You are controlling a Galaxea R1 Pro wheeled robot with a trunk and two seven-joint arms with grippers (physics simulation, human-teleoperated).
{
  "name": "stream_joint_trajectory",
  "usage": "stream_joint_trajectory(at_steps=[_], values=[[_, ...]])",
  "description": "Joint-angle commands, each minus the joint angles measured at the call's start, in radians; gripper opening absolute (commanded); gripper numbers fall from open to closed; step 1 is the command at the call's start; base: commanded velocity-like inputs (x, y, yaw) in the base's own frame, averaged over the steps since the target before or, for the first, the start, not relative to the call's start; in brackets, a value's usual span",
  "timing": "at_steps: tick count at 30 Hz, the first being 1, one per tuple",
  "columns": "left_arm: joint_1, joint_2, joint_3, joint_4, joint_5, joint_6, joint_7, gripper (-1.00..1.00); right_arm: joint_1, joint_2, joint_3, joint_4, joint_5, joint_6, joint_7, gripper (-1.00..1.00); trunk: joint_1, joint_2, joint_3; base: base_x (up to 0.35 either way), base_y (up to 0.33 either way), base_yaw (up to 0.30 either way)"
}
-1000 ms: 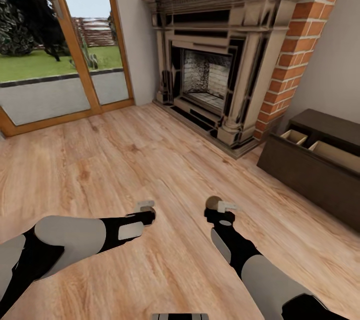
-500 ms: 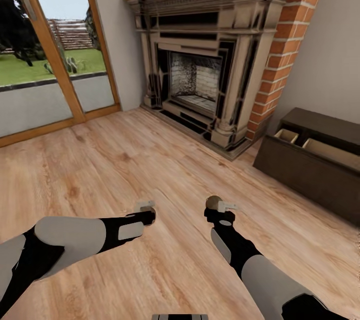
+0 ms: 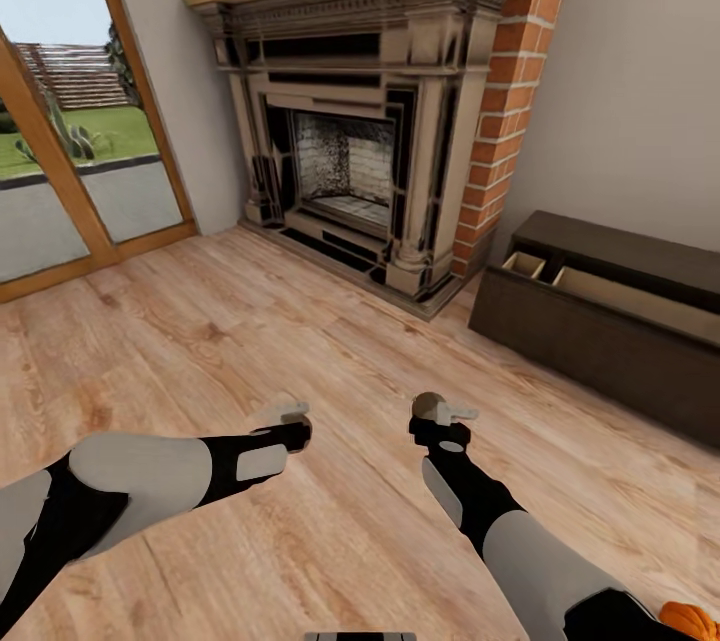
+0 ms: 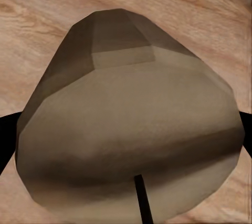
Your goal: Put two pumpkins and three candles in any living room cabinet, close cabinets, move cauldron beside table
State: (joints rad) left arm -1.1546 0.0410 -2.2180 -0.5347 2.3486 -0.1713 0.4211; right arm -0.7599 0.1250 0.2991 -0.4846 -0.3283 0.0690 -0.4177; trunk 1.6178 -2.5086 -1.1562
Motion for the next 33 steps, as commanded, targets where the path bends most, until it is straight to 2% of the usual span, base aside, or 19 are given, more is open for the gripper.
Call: stream_joint_trajectory(at_steps=[1, 6, 18, 25, 33], values=[[-0.002, 0.000, -0.006, -0.004, 0.008, -0.008, 0.001, -1.00, -0.001, -0.001, 0.006, -0.002, -0.005, 0.006, -0.009, -1.00, 0.000, 0.000, 0.000, 0.001, 0.001, -0.269], [-0.002, 0.000, -0.006, -0.004, 0.008, -0.008, 0.001, -1.00, -0.001, -0.001, -0.011, -0.002, -0.004, 0.006, -0.008, -1.00, 0.000, 0.000, 0.004, 0.116, 0.075, -0.205], [-0.002, 0.000, -0.010, -0.004, 0.008, -0.008, 0.001, -1.00, -0.001, 0.000, -0.012, -0.002, -0.003, 0.005, -0.010, -1.00, 0.000, 0.000, 0.005, 0.309, 0.126, -0.038], [-0.002, 0.000, -0.013, -0.004, 0.008, -0.010, 0.001, -1.00, -0.001, -0.001, -0.012, -0.002, -0.004, 0.006, -0.009, -1.00, 0.000, 0.000, 0.009, 0.295, 0.075, -0.237], [-0.002, 0.000, -0.013, -0.004, 0.008, -0.013, 0.001, -1.00, -0.001, -0.001, -0.014, -0.002, -0.005, 0.005, -0.009, -1.00, 0.000, 0.000, 0.015, 0.045, 0.007, -0.285]])
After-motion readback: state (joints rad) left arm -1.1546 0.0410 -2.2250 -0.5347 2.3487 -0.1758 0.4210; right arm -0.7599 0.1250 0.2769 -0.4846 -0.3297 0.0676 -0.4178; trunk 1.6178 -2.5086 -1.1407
